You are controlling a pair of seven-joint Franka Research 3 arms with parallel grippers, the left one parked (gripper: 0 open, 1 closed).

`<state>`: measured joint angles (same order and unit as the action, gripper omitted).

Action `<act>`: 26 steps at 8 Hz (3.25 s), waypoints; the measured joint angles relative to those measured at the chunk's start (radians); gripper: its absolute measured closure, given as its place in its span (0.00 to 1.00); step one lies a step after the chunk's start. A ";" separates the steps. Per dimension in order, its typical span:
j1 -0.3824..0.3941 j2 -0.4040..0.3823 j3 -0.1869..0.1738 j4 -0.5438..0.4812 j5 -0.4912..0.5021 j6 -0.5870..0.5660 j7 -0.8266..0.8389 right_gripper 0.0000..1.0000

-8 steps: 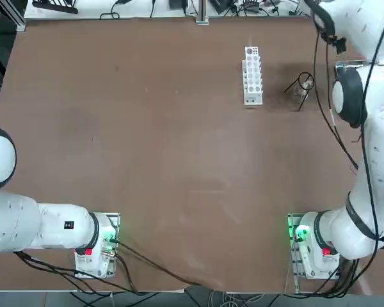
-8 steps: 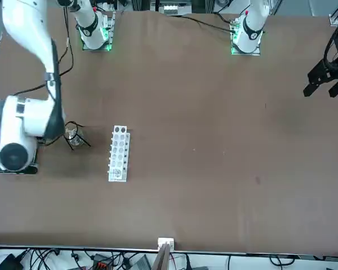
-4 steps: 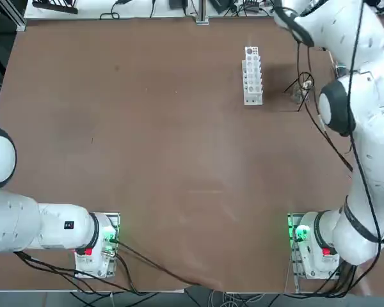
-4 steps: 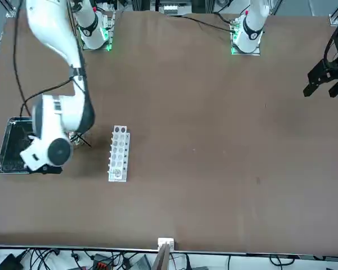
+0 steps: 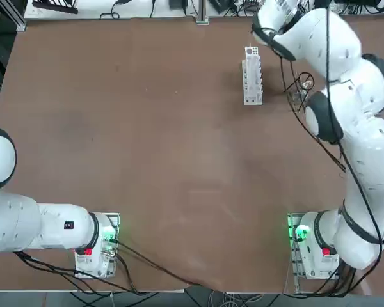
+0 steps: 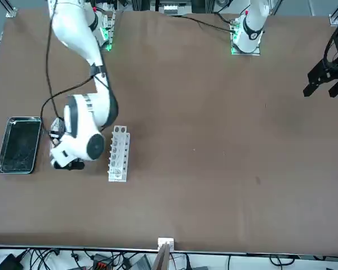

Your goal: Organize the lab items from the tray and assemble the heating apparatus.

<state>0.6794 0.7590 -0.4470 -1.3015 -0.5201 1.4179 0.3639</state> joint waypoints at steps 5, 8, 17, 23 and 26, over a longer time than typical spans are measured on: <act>0.072 0.118 0.000 -0.001 -0.073 -0.079 0.122 0.98; 0.083 0.143 0.000 -0.002 -0.078 -0.095 0.122 0.98; 0.113 0.190 0.001 -0.002 -0.083 -0.120 0.144 0.98; 0.121 0.203 0.001 -0.003 -0.079 -0.121 0.144 0.93; 0.121 0.204 0.001 -0.004 -0.076 -0.121 0.144 0.88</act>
<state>0.8003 0.9627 -0.4460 -1.3054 -0.5961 1.2972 0.5074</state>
